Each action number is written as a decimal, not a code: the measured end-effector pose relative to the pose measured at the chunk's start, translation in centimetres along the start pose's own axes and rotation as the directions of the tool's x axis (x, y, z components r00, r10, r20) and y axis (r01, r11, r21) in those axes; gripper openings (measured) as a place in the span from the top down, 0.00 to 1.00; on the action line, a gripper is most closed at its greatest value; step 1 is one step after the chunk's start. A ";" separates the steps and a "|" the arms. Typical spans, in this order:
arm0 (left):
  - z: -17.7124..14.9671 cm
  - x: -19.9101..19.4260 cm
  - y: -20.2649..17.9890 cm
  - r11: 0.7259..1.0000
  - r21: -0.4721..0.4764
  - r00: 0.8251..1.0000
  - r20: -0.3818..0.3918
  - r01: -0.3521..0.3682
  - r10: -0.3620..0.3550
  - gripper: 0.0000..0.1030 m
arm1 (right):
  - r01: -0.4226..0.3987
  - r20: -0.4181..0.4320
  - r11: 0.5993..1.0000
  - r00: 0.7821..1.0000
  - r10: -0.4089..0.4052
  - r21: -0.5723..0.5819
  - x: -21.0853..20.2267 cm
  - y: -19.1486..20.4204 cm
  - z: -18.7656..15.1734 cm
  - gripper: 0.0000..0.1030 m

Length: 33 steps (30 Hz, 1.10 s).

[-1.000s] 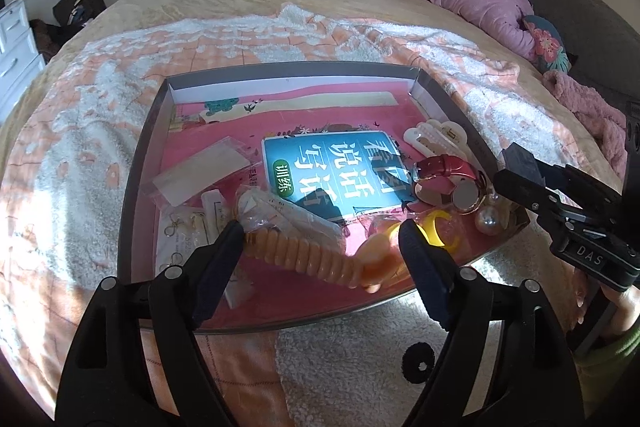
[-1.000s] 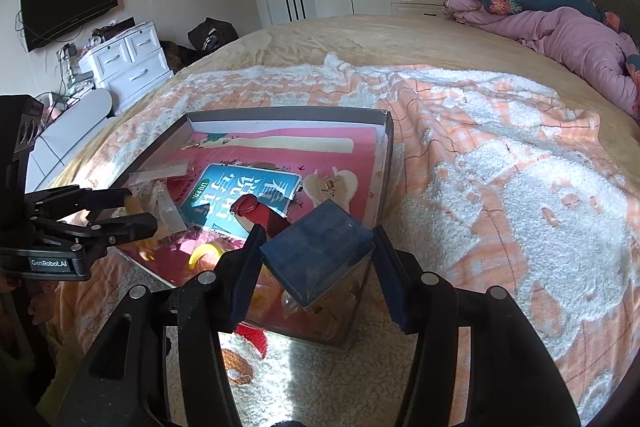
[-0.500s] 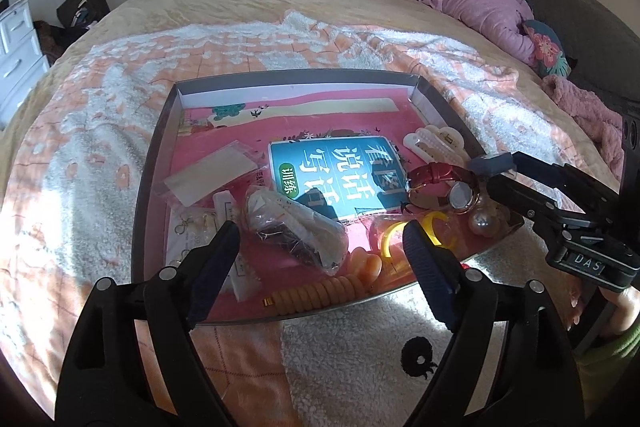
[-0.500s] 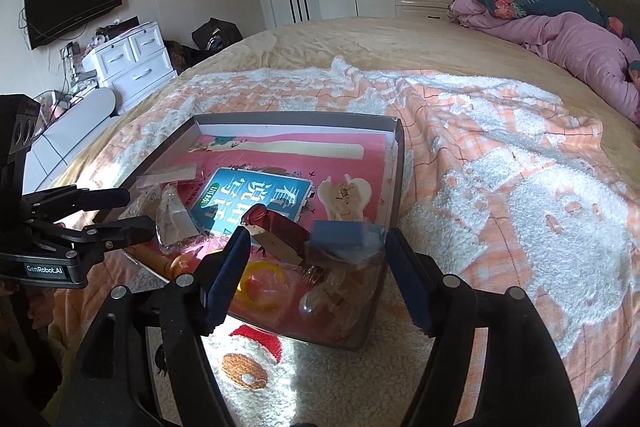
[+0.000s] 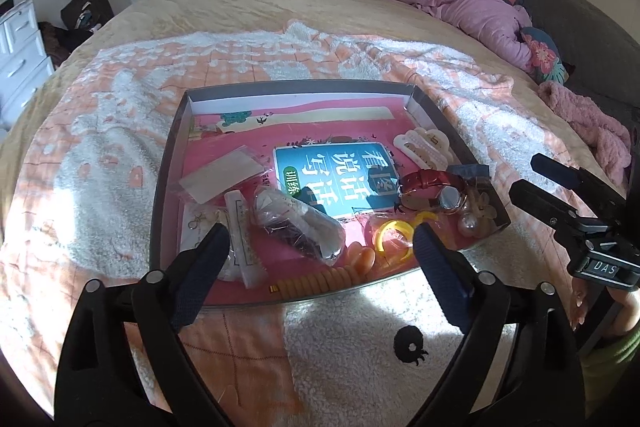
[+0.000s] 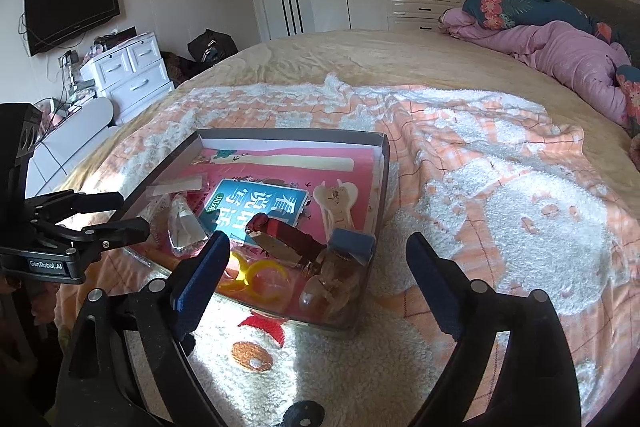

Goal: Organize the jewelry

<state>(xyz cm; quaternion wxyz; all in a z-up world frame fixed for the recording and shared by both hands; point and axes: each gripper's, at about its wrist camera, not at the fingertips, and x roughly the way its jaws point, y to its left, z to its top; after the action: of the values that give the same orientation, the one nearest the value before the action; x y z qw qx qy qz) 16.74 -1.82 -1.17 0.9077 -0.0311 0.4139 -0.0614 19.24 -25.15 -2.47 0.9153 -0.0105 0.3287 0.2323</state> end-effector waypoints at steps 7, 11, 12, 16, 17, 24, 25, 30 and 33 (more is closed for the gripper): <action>0.0 -1.6 -0.1 1.000 -0.003 1.000 0.016 -0.019 0.019 0.09 | 0.006 0.022 1.000 1.000 -0.006 -0.009 -1.6 0.6 0.3 0.07; -0.2 -2.7 -0.2 1.000 -0.007 0.999 0.027 -0.027 0.027 0.09 | 0.008 0.031 1.000 0.999 -0.008 -0.019 -2.7 1.0 0.3 0.06; -0.2 -3.0 -0.2 1.000 -0.009 0.999 0.030 -0.028 0.029 0.09 | 0.008 0.032 1.000 0.999 -0.008 -0.021 -3.0 1.1 0.3 0.06; -0.7 -4.4 -0.3 0.999 -0.013 0.998 0.053 -0.037 0.038 0.09 | 0.005 0.041 1.000 0.999 -0.004 -0.027 -4.4 1.7 0.2 0.05; -0.8 -4.8 -0.3 0.999 -0.014 0.997 0.058 -0.041 0.042 0.09 | 0.004 0.044 1.000 0.999 -0.003 -0.030 -4.8 1.9 0.1 0.04; -2.5 -7.4 -1.1 0.999 -0.007 0.995 0.089 -0.054 0.054 0.09 | 0.010 0.076 0.998 0.997 -0.005 -0.058 -7.9 3.5 -0.6 0.04; -2.8 -7.7 -1.2 0.999 -0.005 0.994 0.093 -0.054 0.054 0.09 | 0.011 0.079 0.998 0.997 -0.007 -0.057 -8.3 3.6 -0.8 0.04; -4.5 -9.2 -1.6 0.998 -0.011 0.991 0.119 -0.060 0.061 0.09 | 0.024 0.086 0.998 0.996 -0.018 -0.065 -9.8 4.4 -1.8 0.04; -5.5 -9.8 -1.6 0.998 -0.027 0.989 0.133 -0.055 0.058 0.09 | 0.039 0.079 0.997 0.996 -0.034 -0.061 -10.3 4.8 -2.7 0.04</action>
<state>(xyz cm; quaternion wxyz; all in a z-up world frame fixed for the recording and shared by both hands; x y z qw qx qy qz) 6.07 -2.13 2.70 0.9344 -0.0338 0.3536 -0.0285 8.61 -25.65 2.27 0.9309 -0.0361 0.2849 0.2258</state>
